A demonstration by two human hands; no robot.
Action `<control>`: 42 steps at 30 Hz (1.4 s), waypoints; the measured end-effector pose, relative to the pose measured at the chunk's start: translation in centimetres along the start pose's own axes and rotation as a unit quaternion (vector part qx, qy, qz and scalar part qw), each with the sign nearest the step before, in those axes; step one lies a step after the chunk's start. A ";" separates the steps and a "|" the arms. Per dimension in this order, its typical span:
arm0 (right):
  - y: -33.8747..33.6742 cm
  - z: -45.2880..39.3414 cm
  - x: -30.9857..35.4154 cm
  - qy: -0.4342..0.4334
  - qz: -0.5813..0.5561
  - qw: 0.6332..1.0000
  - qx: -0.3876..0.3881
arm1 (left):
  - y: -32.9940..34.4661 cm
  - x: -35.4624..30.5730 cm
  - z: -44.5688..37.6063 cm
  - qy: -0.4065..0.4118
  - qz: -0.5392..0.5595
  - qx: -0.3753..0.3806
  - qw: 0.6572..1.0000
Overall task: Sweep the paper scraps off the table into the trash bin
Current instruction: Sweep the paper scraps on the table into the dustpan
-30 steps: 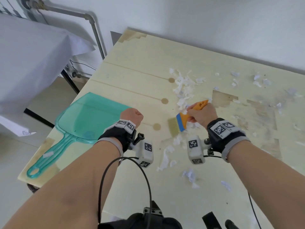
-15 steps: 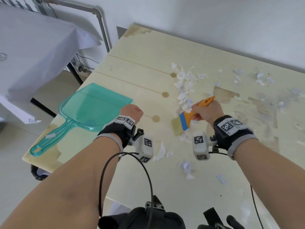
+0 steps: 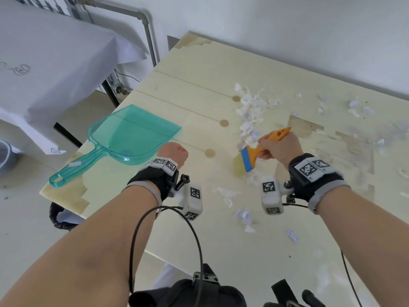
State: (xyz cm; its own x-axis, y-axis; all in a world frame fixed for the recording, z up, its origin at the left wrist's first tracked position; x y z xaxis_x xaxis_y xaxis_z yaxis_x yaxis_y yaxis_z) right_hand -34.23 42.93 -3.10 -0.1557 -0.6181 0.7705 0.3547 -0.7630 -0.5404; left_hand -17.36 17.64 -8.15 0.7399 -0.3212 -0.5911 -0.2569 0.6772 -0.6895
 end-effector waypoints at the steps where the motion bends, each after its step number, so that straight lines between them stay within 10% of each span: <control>1: 0.1 0.3 0.5 -0.005 -0.034 0.999 0.016 | 0.0 0.0 0.1 -0.002 0.001 0.001 1.000; 7: 8.3 5.6 0.5 -0.018 -0.018 0.971 0.240 | 0.6 -0.6 0.4 0.007 -0.002 0.022 1.000; 14: -0.5 2.0 -1.6 0.017 -0.047 0.999 0.015 | 0.6 0.6 0.4 -0.010 0.008 0.060 0.998; 21: 7.2 7.4 -1.3 0.006 -0.027 0.975 0.222 | 0.8 0.4 1.5 0.015 -0.027 0.055 0.998; 28: 0.5 5.1 -2.4 0.008 -0.057 0.997 0.048 | 0.6 0.5 2.4 0.022 -0.027 0.056 0.998; 35: 8.0 10.1 -3.1 0.007 -0.015 0.970 0.243 | 1.1 0.1 3.3 0.033 -0.034 0.055 0.997; 42: 0.3 6.5 -3.4 0.006 -0.043 0.997 0.062 | 1.1 0.7 3.6 0.026 -0.034 0.061 0.997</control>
State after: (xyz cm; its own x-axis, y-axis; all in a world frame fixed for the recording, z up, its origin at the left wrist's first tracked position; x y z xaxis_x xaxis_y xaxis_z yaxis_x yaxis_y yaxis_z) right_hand -27.56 46.03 -3.73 -0.2004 -0.5547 0.8075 0.4505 -0.7841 -0.4269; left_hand -14.89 20.55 -7.81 0.7184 -0.4014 -0.5681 -0.1274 0.7270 -0.6748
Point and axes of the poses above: each hand's wrist, its own z-axis away from the middle knuckle, its own y-axis out of the palm, x = y × z, the point moved 9 cm from there along -z, towards the middle knuckle, and after that the axes turned 3 degrees about -x, right-handed, at the moved point
